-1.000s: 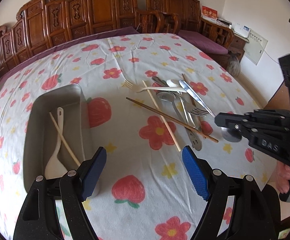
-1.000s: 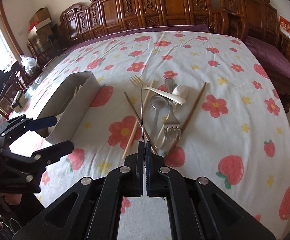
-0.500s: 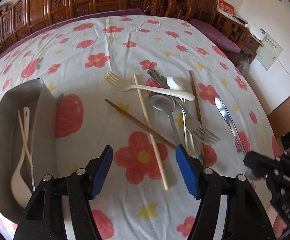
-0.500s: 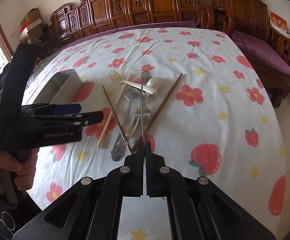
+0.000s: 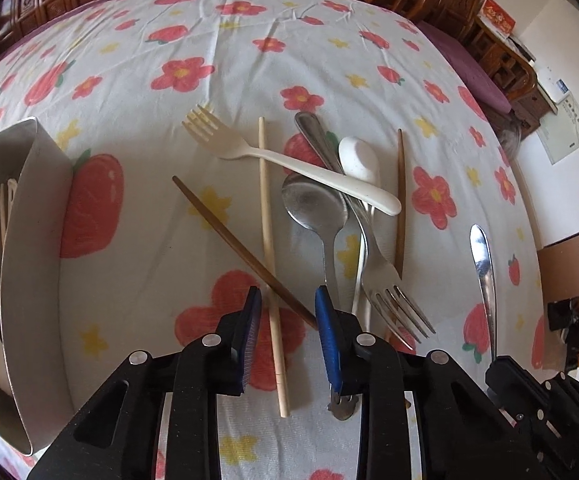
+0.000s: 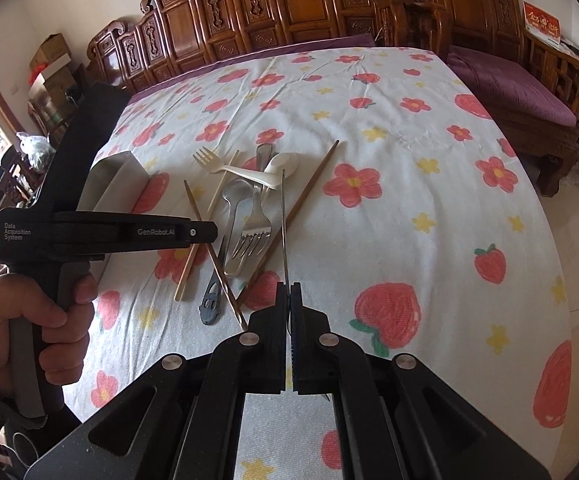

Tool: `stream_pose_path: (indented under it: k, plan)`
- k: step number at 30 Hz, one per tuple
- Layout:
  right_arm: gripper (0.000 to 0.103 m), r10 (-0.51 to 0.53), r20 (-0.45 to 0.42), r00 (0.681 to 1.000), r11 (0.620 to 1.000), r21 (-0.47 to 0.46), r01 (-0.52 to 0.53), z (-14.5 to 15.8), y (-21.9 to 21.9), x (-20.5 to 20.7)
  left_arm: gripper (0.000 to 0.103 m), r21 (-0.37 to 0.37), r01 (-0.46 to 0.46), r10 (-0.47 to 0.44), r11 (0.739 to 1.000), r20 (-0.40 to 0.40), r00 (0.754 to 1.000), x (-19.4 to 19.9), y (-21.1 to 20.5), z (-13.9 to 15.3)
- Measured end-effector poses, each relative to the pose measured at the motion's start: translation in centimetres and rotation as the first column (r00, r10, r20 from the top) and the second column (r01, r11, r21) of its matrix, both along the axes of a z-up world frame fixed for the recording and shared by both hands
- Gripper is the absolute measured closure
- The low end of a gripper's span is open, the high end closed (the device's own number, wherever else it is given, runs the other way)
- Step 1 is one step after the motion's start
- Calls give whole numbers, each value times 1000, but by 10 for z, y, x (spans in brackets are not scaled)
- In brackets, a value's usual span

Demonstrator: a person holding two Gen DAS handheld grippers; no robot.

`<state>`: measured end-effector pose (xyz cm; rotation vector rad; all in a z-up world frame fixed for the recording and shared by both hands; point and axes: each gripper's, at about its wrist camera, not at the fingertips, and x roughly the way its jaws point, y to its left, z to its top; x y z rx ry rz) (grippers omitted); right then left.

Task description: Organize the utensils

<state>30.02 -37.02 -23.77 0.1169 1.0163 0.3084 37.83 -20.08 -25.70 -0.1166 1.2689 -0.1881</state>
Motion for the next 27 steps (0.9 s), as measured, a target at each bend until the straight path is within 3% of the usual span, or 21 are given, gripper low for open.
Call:
stream_pose_path:
  k: [5,8,18,22,27]
  plan:
    - [101,-1,-1,1000,1000,3,1,0,-1,0,78,21,4,-4,1000,0,1000,4,-7,-1]
    - [101,-1,0,1000,1000,-3,1,-1,0,1,84,36,7,-7,999,-5,1000,6,-9,1]
    - [101,7,0,1000,1000,-7,-7,0,1,1,85,94,28,-28,995,1,1000,4,-8,2]
    - [101,11,0,1000,1000,-12,-11,0,2,1,85,151,41,-43,988,8,999,6,-5,1]
    - [101,11,1,1000,1000,-13,-11,-1,3,1,87,152,30,-34,988,20,999,9,7,0]
